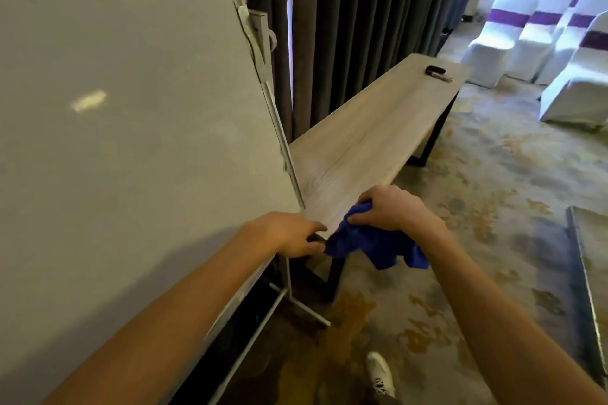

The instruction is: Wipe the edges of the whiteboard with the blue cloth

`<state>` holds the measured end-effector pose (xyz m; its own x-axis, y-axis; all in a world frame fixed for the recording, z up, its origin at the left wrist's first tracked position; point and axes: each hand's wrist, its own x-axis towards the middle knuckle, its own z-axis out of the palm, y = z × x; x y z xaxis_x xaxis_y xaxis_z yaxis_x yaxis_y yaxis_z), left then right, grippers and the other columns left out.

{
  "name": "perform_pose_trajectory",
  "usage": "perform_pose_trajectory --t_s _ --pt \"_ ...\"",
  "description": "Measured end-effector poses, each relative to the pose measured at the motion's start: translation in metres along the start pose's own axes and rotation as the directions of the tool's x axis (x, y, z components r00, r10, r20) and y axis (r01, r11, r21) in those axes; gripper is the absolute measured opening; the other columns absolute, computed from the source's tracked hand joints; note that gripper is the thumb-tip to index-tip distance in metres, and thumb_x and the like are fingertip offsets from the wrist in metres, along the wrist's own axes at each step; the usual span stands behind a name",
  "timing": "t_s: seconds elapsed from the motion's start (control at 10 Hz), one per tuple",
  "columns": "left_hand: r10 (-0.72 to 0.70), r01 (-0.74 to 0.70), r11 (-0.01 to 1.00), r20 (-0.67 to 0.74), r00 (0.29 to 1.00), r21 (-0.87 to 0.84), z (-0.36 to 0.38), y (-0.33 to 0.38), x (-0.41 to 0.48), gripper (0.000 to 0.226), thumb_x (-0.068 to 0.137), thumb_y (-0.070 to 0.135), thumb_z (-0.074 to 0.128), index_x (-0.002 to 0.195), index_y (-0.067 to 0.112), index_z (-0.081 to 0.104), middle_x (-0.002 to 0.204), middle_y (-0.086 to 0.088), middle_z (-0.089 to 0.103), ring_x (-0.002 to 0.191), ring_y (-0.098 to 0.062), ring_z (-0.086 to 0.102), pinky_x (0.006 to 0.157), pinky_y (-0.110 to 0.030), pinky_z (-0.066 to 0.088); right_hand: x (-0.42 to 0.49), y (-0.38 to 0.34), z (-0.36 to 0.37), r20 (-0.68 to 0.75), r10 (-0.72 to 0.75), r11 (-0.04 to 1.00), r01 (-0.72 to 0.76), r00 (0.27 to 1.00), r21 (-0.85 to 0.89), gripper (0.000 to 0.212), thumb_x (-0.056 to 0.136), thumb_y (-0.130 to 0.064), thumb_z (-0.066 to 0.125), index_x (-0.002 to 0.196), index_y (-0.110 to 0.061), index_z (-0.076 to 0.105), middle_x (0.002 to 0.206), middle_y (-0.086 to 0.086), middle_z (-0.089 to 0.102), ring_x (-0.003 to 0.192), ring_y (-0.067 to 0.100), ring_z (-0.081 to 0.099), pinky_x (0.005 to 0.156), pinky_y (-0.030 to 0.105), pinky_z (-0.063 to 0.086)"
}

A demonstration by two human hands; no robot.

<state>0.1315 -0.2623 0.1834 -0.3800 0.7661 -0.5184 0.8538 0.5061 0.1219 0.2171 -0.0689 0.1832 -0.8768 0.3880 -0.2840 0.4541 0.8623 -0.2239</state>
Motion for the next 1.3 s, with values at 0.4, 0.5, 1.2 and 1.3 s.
perform_pose_trajectory --t_s 0.4,0.5,1.2,1.3 --pt "-0.387 0.381 0.901 0.015 0.922 -0.206 -0.04 0.014 0.156 0.058 0.106 0.055 0.037 0.159 0.034 0.031 0.153 -0.007 0.049 0.134 -0.029 0.052 0.102 -0.042 0.048 0.198 0.072 -0.018 0.142 -0.349 0.936 0.339 0.926 0.094 0.032 0.08 -0.049 0.067 0.102 -0.026 0.068 0.089 0.001 0.065 0.076 0.018 0.057 0.058 0.03 0.04" --pt "-0.494 0.467 0.847 -0.052 0.868 -0.256 -0.032 0.013 0.182 0.054 0.105 0.052 0.04 0.155 0.031 0.038 0.152 -0.006 0.05 0.132 -0.029 0.053 0.099 -0.042 0.046 0.228 0.072 -0.006 0.124 -0.436 0.9 0.433 0.892 0.051 0.033 0.081 -0.049 0.065 0.105 -0.027 0.069 0.1 0.004 0.068 0.089 0.024 0.062 0.067 0.033 0.046" --pt "-0.564 0.602 0.705 0.219 0.796 -0.375 -0.018 -0.019 0.24 0.057 0.104 0.057 0.04 0.155 0.032 0.039 0.151 -0.003 0.051 0.135 -0.027 0.051 0.105 -0.042 0.046 0.289 0.071 0.043 0.428 -0.539 0.792 0.609 0.726 -0.035 0.066 0.086 -0.062 0.054 0.145 -0.037 0.036 0.153 0.0 0.035 0.137 0.029 0.036 0.106 0.069 0.022" --pt "-0.552 0.58 0.738 0.187 0.813 -0.345 -0.053 -0.021 0.234 0.058 0.104 0.057 0.039 0.157 0.032 0.037 0.147 -0.005 0.053 0.132 -0.027 0.053 0.104 -0.043 0.046 0.295 0.06 0.006 0.336 -0.593 0.773 0.635 0.732 -0.02 0.055 0.091 -0.055 0.051 0.142 -0.035 0.041 0.139 0.003 0.051 0.125 0.025 0.05 0.102 0.052 0.038"
